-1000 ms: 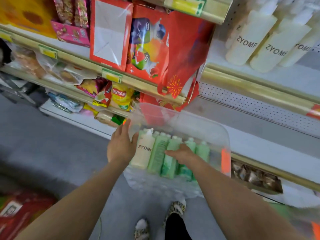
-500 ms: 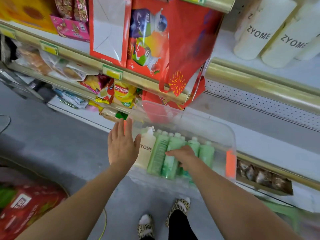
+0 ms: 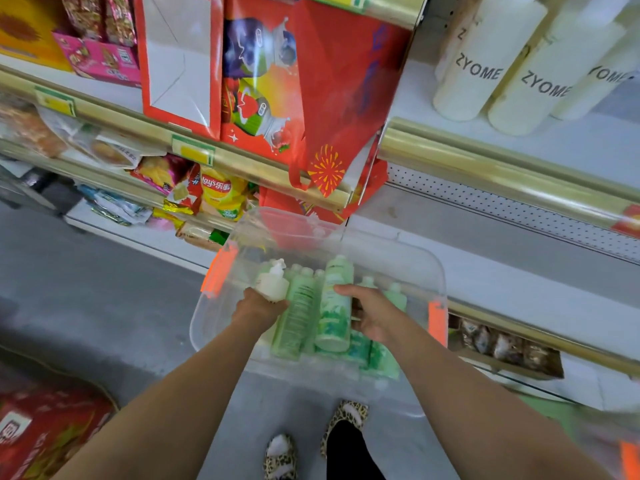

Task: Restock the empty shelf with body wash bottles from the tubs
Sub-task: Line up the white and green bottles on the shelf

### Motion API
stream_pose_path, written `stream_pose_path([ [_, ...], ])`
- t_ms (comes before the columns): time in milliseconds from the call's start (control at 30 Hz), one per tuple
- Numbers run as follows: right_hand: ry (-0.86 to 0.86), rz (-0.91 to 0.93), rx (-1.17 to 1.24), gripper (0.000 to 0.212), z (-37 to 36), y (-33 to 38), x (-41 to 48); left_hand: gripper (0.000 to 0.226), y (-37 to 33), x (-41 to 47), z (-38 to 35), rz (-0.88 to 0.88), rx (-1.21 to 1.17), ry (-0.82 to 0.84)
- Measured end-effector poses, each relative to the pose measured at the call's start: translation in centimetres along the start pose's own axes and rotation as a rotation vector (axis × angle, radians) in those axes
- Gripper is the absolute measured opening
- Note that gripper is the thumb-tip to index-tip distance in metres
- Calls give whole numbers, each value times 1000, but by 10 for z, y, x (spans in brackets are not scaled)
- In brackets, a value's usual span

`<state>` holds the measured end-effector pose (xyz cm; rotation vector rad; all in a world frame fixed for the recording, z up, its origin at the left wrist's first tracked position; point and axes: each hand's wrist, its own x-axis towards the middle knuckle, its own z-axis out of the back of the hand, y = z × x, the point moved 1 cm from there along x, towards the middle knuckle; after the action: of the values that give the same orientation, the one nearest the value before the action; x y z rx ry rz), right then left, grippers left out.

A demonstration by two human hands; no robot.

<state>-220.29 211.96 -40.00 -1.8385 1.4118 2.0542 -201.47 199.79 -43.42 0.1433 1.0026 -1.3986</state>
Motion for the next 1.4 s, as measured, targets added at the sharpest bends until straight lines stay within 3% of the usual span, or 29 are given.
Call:
stream_pose_path([
  [333, -21, -7, -37, 30, 7, -5, 5, 67, 2, -2, 12, 31, -104, 16],
  [500, -27, -23, -18, 27, 8, -6, 1, 63, -7, -11, 15, 118, -494, 109],
  [633, -33, -5, 56, 26, 8, -3, -7, 60, -17, -23, 28, 83, -713, 262],
  [1000, -60, 187, 149, 35, 4, 26, -61, 57, -64, -89, 54, -255, -999, 570],
  [1100, -61, 269, 177, 32, 8, 39, -85, 58, -77, -107, 63, -333, -1025, 580],
  [1333, -37, 446, 239, 22, 28, 65, -140, 85, -117, -147, 67, -446, -973, 520],
  [1400, -49, 482, 261, 24, 34, 73, -154, 79, -132, -158, 67, -477, -1004, 564],
])
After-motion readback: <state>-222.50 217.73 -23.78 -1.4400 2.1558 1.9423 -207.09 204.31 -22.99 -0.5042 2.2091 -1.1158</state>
